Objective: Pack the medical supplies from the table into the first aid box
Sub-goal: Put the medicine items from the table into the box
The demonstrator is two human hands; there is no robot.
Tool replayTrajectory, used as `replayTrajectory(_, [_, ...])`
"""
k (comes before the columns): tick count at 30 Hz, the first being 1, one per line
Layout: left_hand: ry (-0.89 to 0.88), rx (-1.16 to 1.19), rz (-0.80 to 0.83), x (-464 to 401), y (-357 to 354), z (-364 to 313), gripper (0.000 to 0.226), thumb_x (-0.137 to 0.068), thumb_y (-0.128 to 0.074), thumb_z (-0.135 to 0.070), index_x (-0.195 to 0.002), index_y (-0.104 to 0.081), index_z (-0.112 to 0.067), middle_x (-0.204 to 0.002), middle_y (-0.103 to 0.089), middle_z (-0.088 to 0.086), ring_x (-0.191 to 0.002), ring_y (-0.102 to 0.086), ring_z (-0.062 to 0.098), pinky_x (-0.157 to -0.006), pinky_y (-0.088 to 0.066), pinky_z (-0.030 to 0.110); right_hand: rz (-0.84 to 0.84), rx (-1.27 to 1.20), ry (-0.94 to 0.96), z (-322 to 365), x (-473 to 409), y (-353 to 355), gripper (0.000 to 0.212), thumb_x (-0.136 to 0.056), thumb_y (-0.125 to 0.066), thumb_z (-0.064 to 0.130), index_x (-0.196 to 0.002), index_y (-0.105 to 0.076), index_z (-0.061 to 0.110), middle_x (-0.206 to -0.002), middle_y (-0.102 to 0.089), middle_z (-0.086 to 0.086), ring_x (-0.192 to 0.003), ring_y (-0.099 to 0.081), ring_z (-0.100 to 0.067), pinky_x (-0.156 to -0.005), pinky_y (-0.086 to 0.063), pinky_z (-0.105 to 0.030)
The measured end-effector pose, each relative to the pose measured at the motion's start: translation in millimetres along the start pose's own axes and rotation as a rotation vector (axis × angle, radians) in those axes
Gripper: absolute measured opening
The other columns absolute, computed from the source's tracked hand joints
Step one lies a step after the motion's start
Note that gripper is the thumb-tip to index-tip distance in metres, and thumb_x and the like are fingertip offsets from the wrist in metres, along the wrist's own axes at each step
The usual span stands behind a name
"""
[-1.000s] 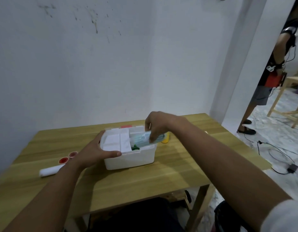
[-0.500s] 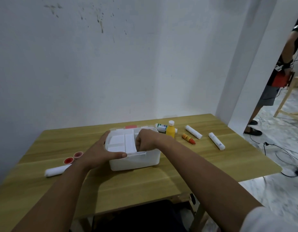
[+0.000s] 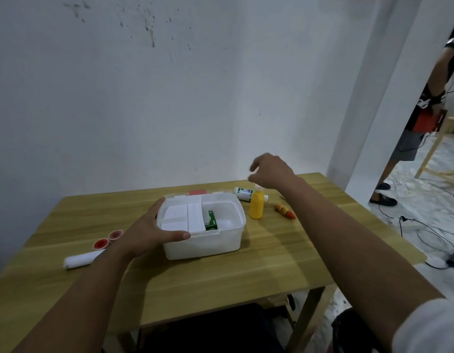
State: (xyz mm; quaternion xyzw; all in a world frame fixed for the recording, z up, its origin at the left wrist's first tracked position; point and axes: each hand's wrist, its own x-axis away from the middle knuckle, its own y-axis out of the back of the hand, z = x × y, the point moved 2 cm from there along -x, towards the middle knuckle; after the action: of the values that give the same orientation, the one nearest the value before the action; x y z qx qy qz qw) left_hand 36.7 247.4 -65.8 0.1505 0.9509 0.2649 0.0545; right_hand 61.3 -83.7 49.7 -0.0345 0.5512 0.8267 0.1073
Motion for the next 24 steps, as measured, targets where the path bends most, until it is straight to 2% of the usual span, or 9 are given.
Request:
replayTrajectory(2, [-0.004,0.013,0.014,-0.6,1.0,0.0,0.107,-0.06,-0.092,-0.05,-0.145,-0.027,-0.048,-0.126,-0.047,-0.031,-0.119,-0.049,0.008,-0.078,-0.048,0.018,0.064,0.083,-0.051,-18.6,-1.1,-9.0,0.046,-0.08,-0.078,0.03,-0.123,-0.066,0.019,-0.12,-0.065,0.0,-0.109,-0.064,-0.023,-0.078,-0.049,-0.031])
replayTrajectory(3, [-0.006,0.018,0.024,-0.9,1.9,0.9,0.112,-0.058,-0.093,-0.054,-0.148,-0.028,-0.047,-0.13,-0.049,-0.028,-0.121,-0.05,0.007,-0.08,-0.049,0.021,0.075,0.085,-0.05,-25.2,0.1,-14.7,0.046,-0.081,-0.079,0.03,-0.123,-0.066,0.017,-0.119,-0.066,-0.001,-0.107,-0.065,-0.023,-0.077,-0.05,-0.032])
replayTrajectory(6, [-0.008,0.017,0.032,0.1,3.9,1.6,0.121,-0.054,-0.093,-0.061,-0.153,-0.026,-0.045,-0.137,-0.051,-0.021,-0.125,-0.05,0.009,-0.09,-0.052,0.03,0.018,0.014,-0.032,-37.4,5.1,-28.7,0.027,-0.085,-0.073,0.022,-0.111,-0.072,0.014,-0.111,-0.073,-0.006,-0.095,-0.068,-0.022,-0.075,-0.053,-0.032])
replayTrajectory(8, [-0.006,0.018,0.039,-0.1,4.5,2.0,0.12,-0.053,-0.093,-0.061,-0.152,-0.027,-0.046,-0.138,-0.051,-0.021,-0.125,-0.051,0.009,-0.091,-0.053,0.031,-0.03,-0.028,-0.018,-36.9,7.6,-27.1,0.022,-0.087,-0.07,0.021,-0.108,-0.074,0.014,-0.107,-0.074,-0.006,-0.092,-0.067,-0.022,-0.072,-0.049,-0.03])
replayTrajectory(10, [-0.013,0.021,0.038,0.7,3.9,1.3,0.12,-0.052,-0.093,-0.061,-0.152,-0.027,-0.046,-0.135,-0.05,-0.024,-0.123,-0.051,0.007,-0.087,-0.052,0.027,-0.073,-0.061,0.009,-29.9,7.2,-15.5,0.022,-0.089,-0.069,0.023,-0.108,-0.074,0.015,-0.105,-0.074,-0.005,-0.09,-0.067,-0.022,-0.072,-0.047,-0.029])
replayTrajectory(12, [-0.015,0.024,0.031,0.5,3.3,1.3,0.118,-0.054,-0.093,-0.059,-0.151,-0.028,-0.047,-0.135,-0.05,-0.024,-0.121,-0.051,0.006,-0.083,-0.05,0.024,-0.102,-0.117,0.058,-16.5,4.3,2.7,0.022,-0.089,-0.068,0.023,-0.107,-0.074,0.013,-0.105,-0.074,-0.006,-0.085,-0.067,-0.022,-0.073,-0.055,-0.033])
replayTrajectory(16, [-0.006,0.015,0.032,1.1,0.7,-2.4,0.098,-0.061,-0.091,-0.05,-0.136,-0.029,-0.058,-0.126,-0.047,-0.031,-0.116,-0.05,0.003,-0.077,-0.048,0.018,-0.135,-0.254,0.188,19.7,4.9,34.6,0.02,-0.087,-0.069,0.021,-0.103,-0.076,0.012,-0.103,-0.074,-0.004,-0.085,-0.072,-0.023,-0.075,-0.063,-0.044])
replayTrajectory(21, [0.005,0.021,0.034,-0.7,5.3,2.9,0.124,-0.055,-0.094,-0.057,-0.156,-0.025,-0.04,-0.139,-0.05,-0.017,-0.124,-0.05,0.01,-0.084,-0.051,0.024,0.004,-0.334,0.218,53.1,14.0,20.1,0.02,-0.086,-0.073,0.015,-0.105,-0.076,0.008,-0.097,-0.073,-0.007,-0.079,-0.074,-0.024,-0.064,-0.065,-0.039])
replayTrajectory(24, [0.006,0.037,0.03,0.5,4.4,3.0,0.127,-0.05,-0.093,-0.061,-0.156,-0.024,-0.042,-0.135,-0.05,-0.022,-0.123,-0.05,0.008,-0.083,-0.05,0.023,0.086,-0.251,0.231,56.3,14.8,-11.0,0.03,-0.085,-0.076,0.015,-0.113,-0.075,0.006,-0.104,-0.074,-0.009,-0.083,-0.074,-0.023,-0.071,-0.065,-0.038])
